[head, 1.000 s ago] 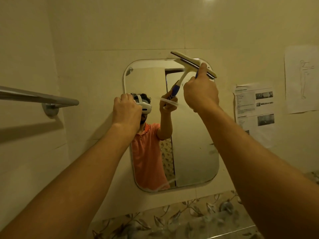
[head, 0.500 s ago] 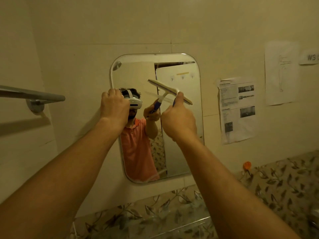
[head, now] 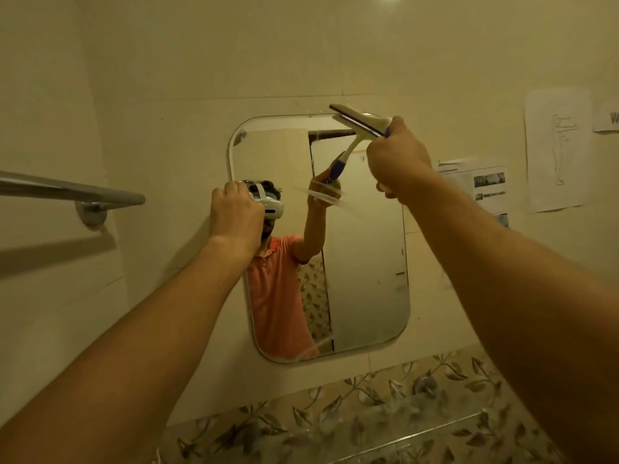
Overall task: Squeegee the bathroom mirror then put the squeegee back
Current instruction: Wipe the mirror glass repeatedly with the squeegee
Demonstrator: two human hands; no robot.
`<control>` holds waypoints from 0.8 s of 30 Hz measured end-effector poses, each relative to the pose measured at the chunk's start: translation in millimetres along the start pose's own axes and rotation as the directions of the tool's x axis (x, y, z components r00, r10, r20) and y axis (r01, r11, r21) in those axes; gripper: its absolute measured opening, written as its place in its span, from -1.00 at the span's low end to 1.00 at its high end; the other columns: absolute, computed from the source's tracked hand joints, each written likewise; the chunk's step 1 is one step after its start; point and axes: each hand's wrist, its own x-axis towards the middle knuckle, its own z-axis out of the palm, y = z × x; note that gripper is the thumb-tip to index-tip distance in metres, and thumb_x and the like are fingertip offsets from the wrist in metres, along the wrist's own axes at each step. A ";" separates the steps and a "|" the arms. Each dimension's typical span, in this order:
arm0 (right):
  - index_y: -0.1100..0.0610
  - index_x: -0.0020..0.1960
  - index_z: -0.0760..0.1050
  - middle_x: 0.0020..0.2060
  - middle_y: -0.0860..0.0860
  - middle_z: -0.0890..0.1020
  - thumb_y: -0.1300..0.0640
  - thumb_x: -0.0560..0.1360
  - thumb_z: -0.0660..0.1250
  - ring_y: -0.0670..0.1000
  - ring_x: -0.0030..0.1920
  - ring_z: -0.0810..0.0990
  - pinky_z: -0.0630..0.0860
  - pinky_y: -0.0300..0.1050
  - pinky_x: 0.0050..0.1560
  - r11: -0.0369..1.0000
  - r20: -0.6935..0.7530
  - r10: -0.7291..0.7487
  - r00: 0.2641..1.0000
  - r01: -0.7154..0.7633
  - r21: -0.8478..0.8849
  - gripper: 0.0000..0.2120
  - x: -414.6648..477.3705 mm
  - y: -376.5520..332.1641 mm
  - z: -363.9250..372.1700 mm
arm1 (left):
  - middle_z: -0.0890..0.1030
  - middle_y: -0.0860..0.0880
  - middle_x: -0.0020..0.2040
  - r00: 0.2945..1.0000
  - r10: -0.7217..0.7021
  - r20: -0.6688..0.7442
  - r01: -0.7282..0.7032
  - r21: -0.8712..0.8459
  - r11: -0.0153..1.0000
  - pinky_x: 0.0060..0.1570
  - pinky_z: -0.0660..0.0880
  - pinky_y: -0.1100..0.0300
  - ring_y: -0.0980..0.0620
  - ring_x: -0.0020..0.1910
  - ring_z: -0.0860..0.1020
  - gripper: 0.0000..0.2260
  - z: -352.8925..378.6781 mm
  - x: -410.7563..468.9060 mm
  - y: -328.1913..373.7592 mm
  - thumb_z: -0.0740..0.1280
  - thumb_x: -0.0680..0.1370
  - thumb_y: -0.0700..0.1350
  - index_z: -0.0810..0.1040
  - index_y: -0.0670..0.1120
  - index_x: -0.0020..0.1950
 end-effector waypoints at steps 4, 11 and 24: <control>-0.08 0.57 0.13 0.02 0.11 0.50 0.15 0.66 0.11 0.01 -0.22 0.54 0.51 -0.10 -0.38 1.000 0.026 0.013 1.000 -0.012 -0.023 -0.49 4.9 2.8 3.4 | 0.53 -0.12 0.17 1.000 0.008 -0.010 -0.008 0.012 1.000 0.10 0.40 0.04 -0.09 0.14 0.46 -0.62 1.0 0.3 -0.5 0.36 0.53 0.11 0.58 -0.07 0.26; -0.16 0.63 -0.07 -0.06 0.05 0.48 0.09 0.67 0.11 0.00 -0.22 0.55 0.52 -0.11 -0.40 0.998 0.129 0.062 0.990 -0.059 -0.030 -0.40 -38.4 21.4 13.5 | 0.54 -0.13 0.18 1.000 0.015 -0.027 -0.014 0.026 1.000 0.10 0.42 0.03 -0.10 0.14 0.47 -0.62 4.3 2.4 0.6 0.37 0.52 0.13 0.60 -0.06 0.24; -0.12 0.63 -0.11 -0.33 0.01 0.49 0.04 0.70 0.04 -0.01 -0.36 0.52 0.53 -0.02 -0.41 0.996 0.108 0.012 0.994 -0.002 -0.092 -0.43 -100.7 58.3 49.8 | 0.52 -0.11 0.15 0.999 0.016 -0.039 -0.016 0.020 1.000 0.06 0.40 0.05 -0.09 0.12 0.45 -0.63 2.4 2.5 -1.1 0.37 0.52 0.17 0.60 0.04 0.26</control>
